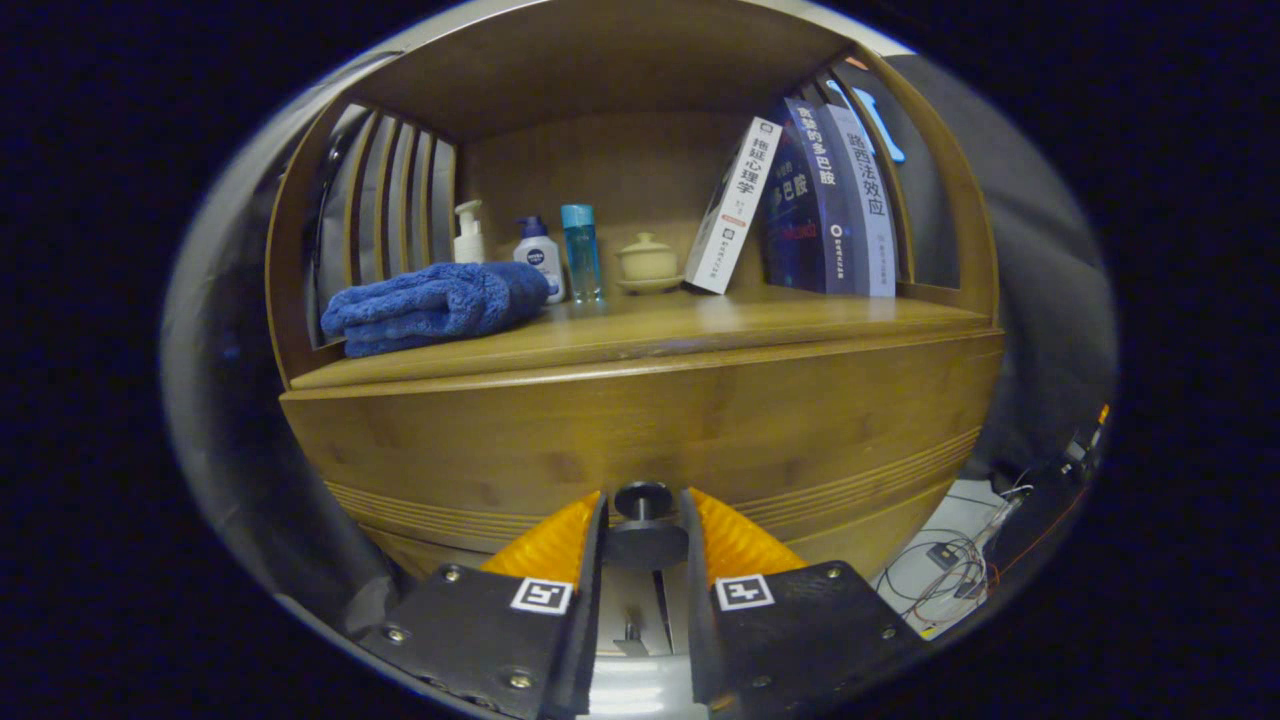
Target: Pull open the drawer, take out the items inside it, and place them on the countertop above the cabinet.
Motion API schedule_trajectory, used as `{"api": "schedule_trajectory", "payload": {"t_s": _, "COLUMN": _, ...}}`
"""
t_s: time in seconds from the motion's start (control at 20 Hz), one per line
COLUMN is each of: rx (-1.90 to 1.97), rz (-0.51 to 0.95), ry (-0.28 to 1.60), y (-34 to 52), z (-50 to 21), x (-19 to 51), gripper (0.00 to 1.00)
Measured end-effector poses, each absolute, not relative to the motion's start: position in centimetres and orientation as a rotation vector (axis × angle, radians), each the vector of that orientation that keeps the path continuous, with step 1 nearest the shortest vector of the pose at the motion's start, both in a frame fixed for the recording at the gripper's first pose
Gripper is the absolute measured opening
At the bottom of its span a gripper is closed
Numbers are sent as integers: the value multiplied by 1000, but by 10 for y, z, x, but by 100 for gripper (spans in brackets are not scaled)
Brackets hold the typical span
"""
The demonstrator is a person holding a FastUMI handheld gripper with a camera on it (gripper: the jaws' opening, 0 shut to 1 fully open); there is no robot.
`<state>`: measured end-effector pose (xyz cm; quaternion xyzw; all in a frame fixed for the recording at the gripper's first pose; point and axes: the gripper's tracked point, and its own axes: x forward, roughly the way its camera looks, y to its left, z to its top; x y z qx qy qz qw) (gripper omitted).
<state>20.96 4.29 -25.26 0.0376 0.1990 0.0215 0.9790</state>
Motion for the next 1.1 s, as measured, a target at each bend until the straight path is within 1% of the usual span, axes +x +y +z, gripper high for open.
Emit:
{"api": "schedule_trajectory", "payload": {"t_s": 0.05, "rx": 67, "rz": 42, "ry": 412, "y": 42, "z": -256, "x": 209, "gripper": 38}}
{"api": "schedule_trajectory", "payload": {"t_s": 0.1, "rx": 64, "rz": 45, "ry": 416, "y": 41, "z": -253, "x": 206, "gripper": 31}}
{"api": "schedule_trajectory", "payload": {"t_s": 0.7, "rx": 48, "rz": 3, "ry": 420, "y": 30, "z": -241, "x": 104, "gripper": 31}}
{"api": "schedule_trajectory", "payload": {"t_s": 0.85, "rx": 35, "rz": -12, "ry": 453, "y": 28, "z": -246, "x": 79, "gripper": 31}}
{"api": "schedule_trajectory", "payload": {"t_s": 0.9, "rx": 46, "rz": -19, "ry": 427, "y": 29, "z": -242, "x": 74, "gripper": 31}}
{"api": "schedule_trajectory", "payload": {"t_s": 1.1, "rx": 56, "rz": -43, "ry": 437, "y": 28, "z": -243, "x": 56, "gripper": 31}}
